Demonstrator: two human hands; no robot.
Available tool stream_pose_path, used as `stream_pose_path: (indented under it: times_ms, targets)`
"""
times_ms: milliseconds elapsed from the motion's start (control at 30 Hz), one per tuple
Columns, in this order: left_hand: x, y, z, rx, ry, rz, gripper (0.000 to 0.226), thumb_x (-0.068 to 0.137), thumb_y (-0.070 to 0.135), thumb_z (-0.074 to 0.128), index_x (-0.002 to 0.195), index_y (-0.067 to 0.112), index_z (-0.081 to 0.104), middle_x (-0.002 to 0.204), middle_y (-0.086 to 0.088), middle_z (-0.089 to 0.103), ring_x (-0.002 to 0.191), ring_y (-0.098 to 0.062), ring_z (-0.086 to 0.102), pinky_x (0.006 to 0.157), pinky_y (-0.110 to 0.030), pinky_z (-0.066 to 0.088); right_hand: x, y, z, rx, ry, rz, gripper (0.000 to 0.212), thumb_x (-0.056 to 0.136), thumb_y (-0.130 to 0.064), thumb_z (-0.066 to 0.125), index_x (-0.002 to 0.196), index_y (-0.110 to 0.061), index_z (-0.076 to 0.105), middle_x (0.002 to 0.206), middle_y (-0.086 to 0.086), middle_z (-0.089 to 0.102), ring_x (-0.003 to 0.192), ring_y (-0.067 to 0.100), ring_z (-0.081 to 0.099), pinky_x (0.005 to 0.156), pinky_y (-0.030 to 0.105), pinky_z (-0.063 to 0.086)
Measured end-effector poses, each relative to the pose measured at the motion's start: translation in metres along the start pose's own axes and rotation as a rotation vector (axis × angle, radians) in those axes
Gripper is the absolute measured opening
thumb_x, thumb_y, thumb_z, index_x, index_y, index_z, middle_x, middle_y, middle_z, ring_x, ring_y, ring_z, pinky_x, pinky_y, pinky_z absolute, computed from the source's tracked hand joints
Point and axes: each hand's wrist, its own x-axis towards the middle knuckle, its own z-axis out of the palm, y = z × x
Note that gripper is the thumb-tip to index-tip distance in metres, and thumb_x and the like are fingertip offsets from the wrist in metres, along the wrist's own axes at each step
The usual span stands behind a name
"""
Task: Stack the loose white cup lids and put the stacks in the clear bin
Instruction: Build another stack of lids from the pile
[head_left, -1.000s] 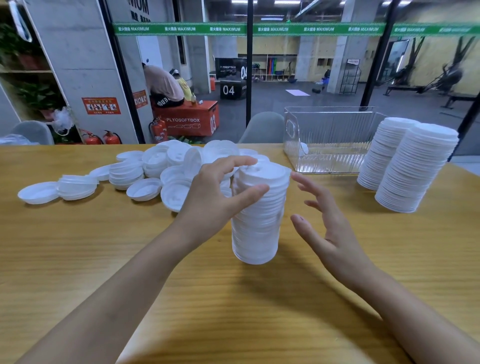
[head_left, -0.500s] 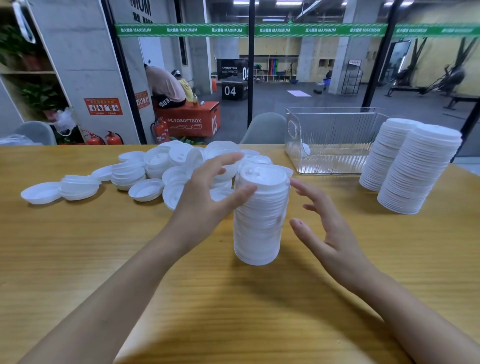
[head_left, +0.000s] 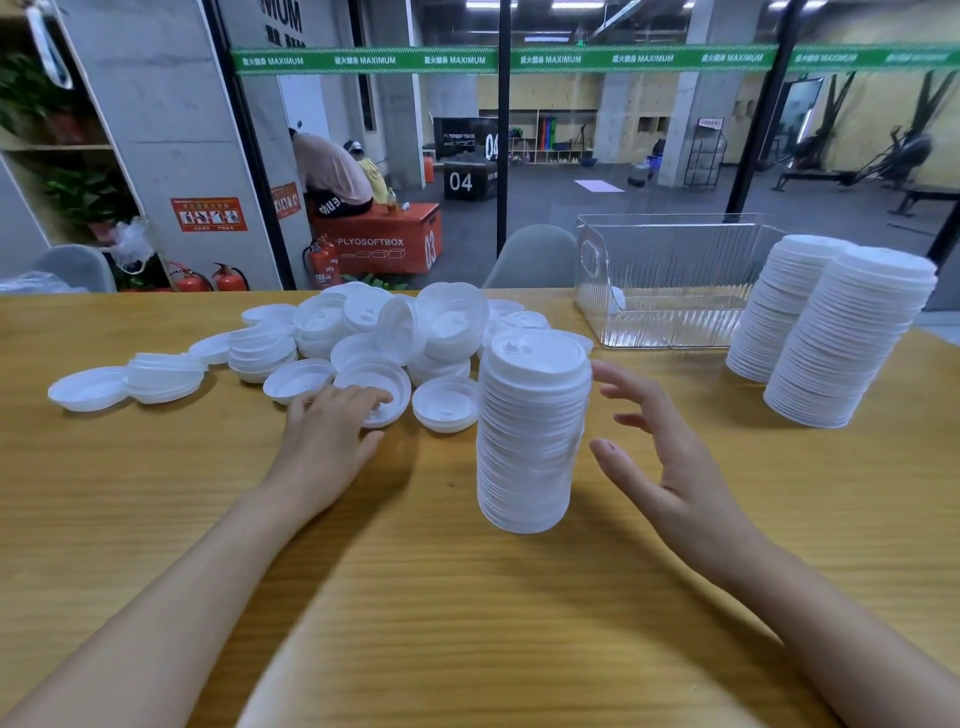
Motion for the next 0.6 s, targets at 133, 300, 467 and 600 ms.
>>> stream_pose_path:
  times_ms: [133, 300, 467, 600]
  targets:
    - [0.000, 0.001, 0.003, 0.089, 0.055, 0.089, 0.037, 0.085, -0.003, 0.066, 0.116, 0.017, 0.065, 0.093, 0.003, 0.068, 0.092, -0.026, 0.063, 0.103, -0.045, 0.031, 0.000, 0.000, 0.001, 0.010, -0.007, -0.002, 0.049, 0.094, -0.040, 0.051, 0.141, -0.036, 0.038, 0.141, -0.018, 0.047, 0.130, 0.016, 0.047, 0.102, 0.025, 0.040]
    - [-0.002, 0.020, -0.014, -0.321, 0.167, 0.036, 0.032, 0.094, 0.005, 0.059, 0.119, 0.023, 0.063, 0.094, 0.011, 0.065, 0.082, -0.008, 0.061, 0.085, -0.024, 0.044, -0.001, 0.000, 0.000, 0.021, -0.008, 0.006, 0.050, 0.094, -0.041, 0.051, 0.142, -0.033, 0.038, 0.140, -0.020, 0.048, 0.129, 0.015, 0.048, 0.101, 0.025, 0.041]
    - [-0.003, 0.024, -0.030, -0.863, 0.167, -0.345, 0.026, 0.094, 0.003, 0.060, 0.098, 0.029, 0.064, 0.100, 0.010, 0.063, 0.086, -0.009, 0.064, 0.074, -0.017, 0.051, -0.001, 0.001, 0.001, 0.019, -0.002, 0.009, 0.052, 0.093, -0.042, 0.051, 0.143, -0.030, 0.039, 0.140, -0.018, 0.048, 0.128, 0.016, 0.049, 0.101, 0.025, 0.042]
    - [-0.008, 0.010, -0.030, -0.738, 0.153, -0.409, 0.014, 0.096, 0.015, 0.061, 0.104, 0.025, 0.066, 0.109, 0.000, 0.066, 0.093, -0.017, 0.065, 0.081, -0.033, 0.054, -0.001, 0.001, 0.001, 0.020, 0.001, 0.013, 0.055, 0.093, -0.043, 0.051, 0.144, -0.025, 0.040, 0.141, -0.016, 0.048, 0.128, 0.015, 0.049, 0.100, 0.025, 0.042]
